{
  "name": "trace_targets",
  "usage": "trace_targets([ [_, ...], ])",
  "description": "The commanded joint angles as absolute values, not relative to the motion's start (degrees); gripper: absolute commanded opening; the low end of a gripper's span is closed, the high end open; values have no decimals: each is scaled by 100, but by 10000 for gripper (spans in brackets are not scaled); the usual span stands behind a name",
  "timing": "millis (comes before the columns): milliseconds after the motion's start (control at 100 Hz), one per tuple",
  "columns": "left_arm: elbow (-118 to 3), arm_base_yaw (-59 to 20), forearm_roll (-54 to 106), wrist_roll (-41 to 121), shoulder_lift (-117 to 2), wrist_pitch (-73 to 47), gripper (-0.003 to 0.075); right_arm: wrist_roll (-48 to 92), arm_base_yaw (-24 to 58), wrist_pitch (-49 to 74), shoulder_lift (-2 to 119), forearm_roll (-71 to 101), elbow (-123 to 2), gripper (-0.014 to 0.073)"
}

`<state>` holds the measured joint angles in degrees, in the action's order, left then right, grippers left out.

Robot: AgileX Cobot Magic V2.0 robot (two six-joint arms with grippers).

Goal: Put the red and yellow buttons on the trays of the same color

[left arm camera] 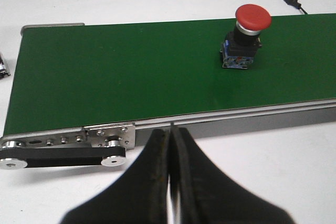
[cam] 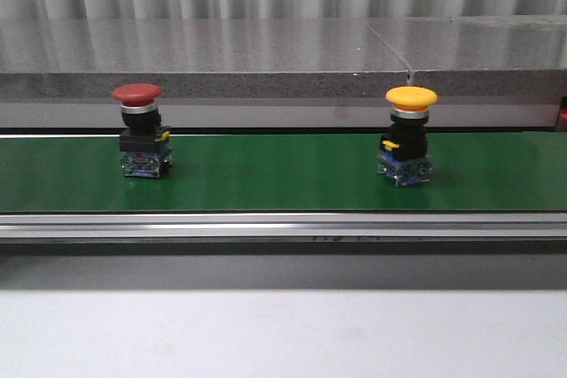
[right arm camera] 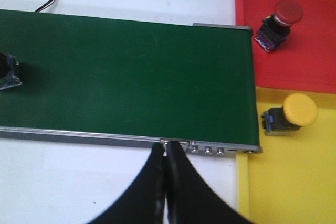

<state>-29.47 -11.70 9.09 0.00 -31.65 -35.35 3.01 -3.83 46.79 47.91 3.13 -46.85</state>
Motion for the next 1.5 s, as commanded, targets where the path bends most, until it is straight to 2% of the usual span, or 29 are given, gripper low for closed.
trace_targets([
  [0, -3093, -1212, 959, 0, -3177, -3191, -20, 456, -272, 4476, 5169, 466, -5105, -66],
  [150, -3093, -1212, 959, 0, -3177, -3191, -20, 593, -23, 4557, 5889, 564, -5634, -62],
  [220, -3093, -1212, 959, 0, -3177, -3191, -20, 668, 155, 4692, 6217, 569, -5923, -24],
  [290, -3093, -1212, 959, 0, -3177, -3191, -20, 752, 320, 4832, 6527, 613, -6210, 66],
  [510, -3093, -1212, 959, 0, -3177, -3191, -20, 796, 653, 5392, 7365, 676, -6941, 488],
  [630, -3093, -1212, 959, 0, -3177, -3191, -20, 796, 765, 5739, 7776, 783, -7253, 594],
  [900, -3093, -1212, 959, 0, -3177, -3191, -20, 1037, 883, 6209, 8563, 1044, -7874, 602],
  [1290, -3093, -1212, 959, 0, -3177, -3191, -20, 1247, 904, 6129, 9348, 1050, -8049, 595],
  [1390, -3093, -1212, 959, 0, -3177, -3191, -20, 1247, 904, 6158, 9441, 926, -8044, 524],
  [1490, -3093, -1212, 959, 0, -3177, -3191, -20, 1241, 904, 6170, 9443, 830, -8044, 372],
])
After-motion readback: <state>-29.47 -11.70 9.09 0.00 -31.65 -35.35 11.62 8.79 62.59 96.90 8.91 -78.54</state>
